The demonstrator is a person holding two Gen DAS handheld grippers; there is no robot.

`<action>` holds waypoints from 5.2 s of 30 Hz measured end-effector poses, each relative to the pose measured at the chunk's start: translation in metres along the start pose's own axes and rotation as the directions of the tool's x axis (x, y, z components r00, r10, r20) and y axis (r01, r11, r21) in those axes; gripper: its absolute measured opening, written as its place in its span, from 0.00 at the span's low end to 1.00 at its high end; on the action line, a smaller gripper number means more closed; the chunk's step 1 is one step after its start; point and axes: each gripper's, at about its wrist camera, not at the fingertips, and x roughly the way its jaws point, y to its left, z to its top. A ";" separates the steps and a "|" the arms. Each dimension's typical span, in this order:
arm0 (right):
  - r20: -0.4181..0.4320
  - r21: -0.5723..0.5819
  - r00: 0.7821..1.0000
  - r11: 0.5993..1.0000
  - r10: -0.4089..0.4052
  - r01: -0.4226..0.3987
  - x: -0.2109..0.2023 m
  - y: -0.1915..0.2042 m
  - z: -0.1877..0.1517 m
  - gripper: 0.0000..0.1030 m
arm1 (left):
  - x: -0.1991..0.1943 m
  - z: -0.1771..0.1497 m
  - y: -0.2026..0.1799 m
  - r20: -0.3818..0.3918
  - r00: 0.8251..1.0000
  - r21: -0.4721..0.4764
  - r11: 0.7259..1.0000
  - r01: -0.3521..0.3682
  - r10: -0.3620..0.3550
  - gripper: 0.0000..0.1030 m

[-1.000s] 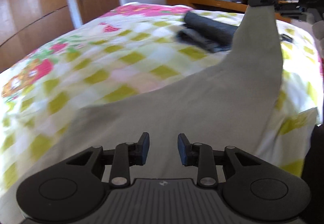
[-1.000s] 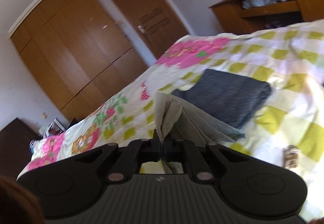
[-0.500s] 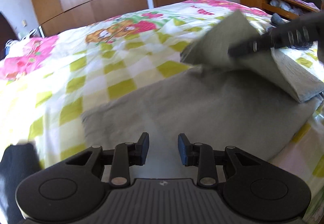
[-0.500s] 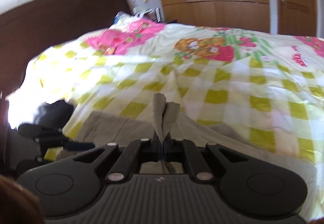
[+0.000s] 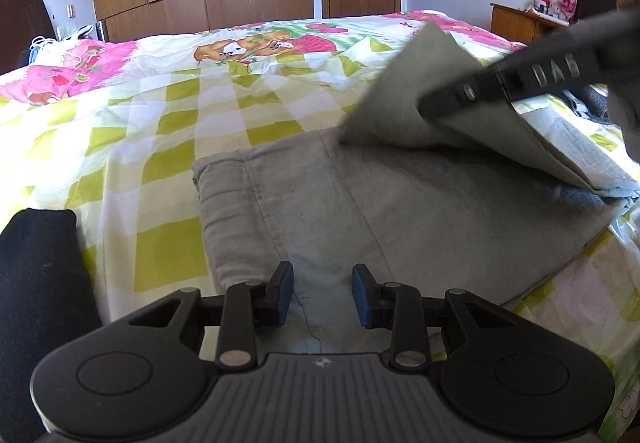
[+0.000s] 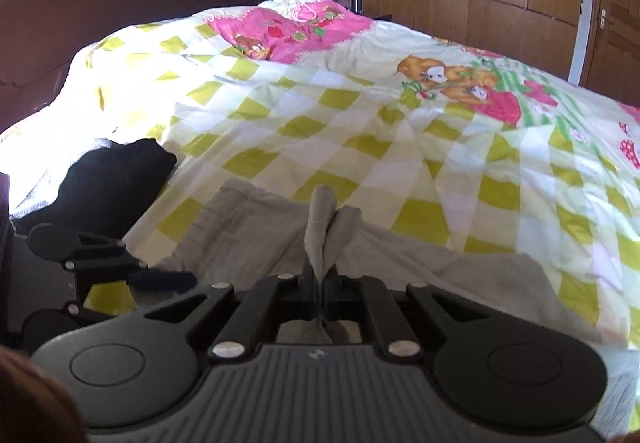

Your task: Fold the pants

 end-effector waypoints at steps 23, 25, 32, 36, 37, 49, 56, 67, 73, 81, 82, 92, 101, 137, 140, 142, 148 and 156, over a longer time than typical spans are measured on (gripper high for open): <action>-0.020 -0.274 0.988 0.950 0.152 -0.151 0.041 0.085 0.007 0.04 | -0.004 -0.020 0.011 -0.001 0.999 -0.064 0.997 0.041 -0.041 0.44; -0.046 -0.304 0.987 0.939 0.157 -0.163 0.048 0.091 0.004 0.04 | -0.006 -0.021 0.011 0.003 0.999 -0.066 0.997 0.043 -0.043 0.44; -0.182 -0.286 0.954 0.916 0.238 -0.283 0.067 0.095 -0.015 0.11 | -0.024 -0.027 0.012 -0.009 1.000 -0.058 0.998 0.028 -0.028 0.44; -0.189 -0.233 0.941 0.918 0.281 -0.321 0.061 0.089 -0.016 0.13 | -0.040 -0.027 0.012 -0.012 1.000 -0.044 0.999 0.003 -0.003 0.44; -0.183 -0.213 0.939 0.921 0.291 -0.327 0.057 0.085 -0.015 0.14 | -0.045 -0.027 0.013 -0.011 1.000 -0.041 0.999 -0.006 0.006 0.44; -0.081 0.027 0.993 0.996 0.087 -0.085 -0.023 -0.029 -0.028 0.17 | -0.072 0.016 0.008 0.090 0.994 -0.026 0.998 -0.055 0.057 0.45; -0.146 0.200 0.986 0.974 -0.076 0.105 -0.050 -0.101 -0.074 0.18 | -0.014 0.045 -0.038 -0.020 1.000 -0.044 0.999 0.004 -0.005 0.47; -0.186 0.330 0.978 0.931 -0.100 0.158 -0.070 -0.133 -0.128 0.17 | 0.023 0.037 -0.071 -0.222 0.973 -0.097 0.992 -0.086 0.062 0.47; -0.180 0.342 0.978 0.926 -0.105 0.162 -0.074 -0.135 -0.131 0.17 | 0.020 0.036 -0.077 -0.230 0.969 -0.095 0.989 -0.112 0.087 0.48; -0.184 0.336 0.975 0.925 -0.121 0.179 -0.084 -0.135 -0.135 0.18 | 0.017 0.035 -0.080 -0.231 0.968 -0.087 0.988 -0.126 0.103 0.48; -0.186 0.335 0.975 0.925 -0.123 0.181 -0.085 -0.135 -0.136 0.18 | 0.017 0.034 -0.080 -0.230 0.967 -0.086 0.988 -0.127 0.105 0.48; -0.192 0.344 0.971 0.916 -0.146 0.206 -0.098 -0.141 -0.143 0.23 | 0.015 0.028 -0.079 -0.218 0.970 -0.111 0.984 -0.136 0.109 0.51; -0.147 0.492 0.986 0.859 -0.083 0.145 -0.104 -0.169 -0.140 0.24 | 0.007 0.025 -0.074 -0.191 0.977 -0.152 0.980 -0.130 0.100 0.53; -0.104 0.654 0.981 0.755 0.161 -0.055 -0.037 -0.180 -0.127 0.27 | 0.009 0.020 -0.072 -0.188 0.980 -0.198 0.974 -0.109 0.072 0.54; -0.100 0.660 0.980 0.749 0.171 -0.063 -0.030 -0.182 -0.126 0.28 | 0.010 0.021 -0.072 -0.191 0.979 -0.197 0.974 -0.111 0.073 0.54; -0.100 0.668 0.981 0.742 0.168 -0.059 -0.027 -0.182 -0.126 0.23 | 0.010 0.021 -0.073 -0.192 0.979 -0.193 0.975 -0.112 0.075 0.54; -0.071 0.685 0.988 0.726 0.140 -0.054 -0.041 -0.185 -0.123 0.07 | 0.009 0.021 -0.076 -0.189 0.979 -0.175 0.978 -0.111 0.077 0.54; -0.092 0.702 0.995 0.712 0.035 0.040 -0.065 -0.215 -0.130 0.06 | 0.016 0.030 -0.102 -0.182 0.983 -0.130 0.991 -0.019 -0.005 0.54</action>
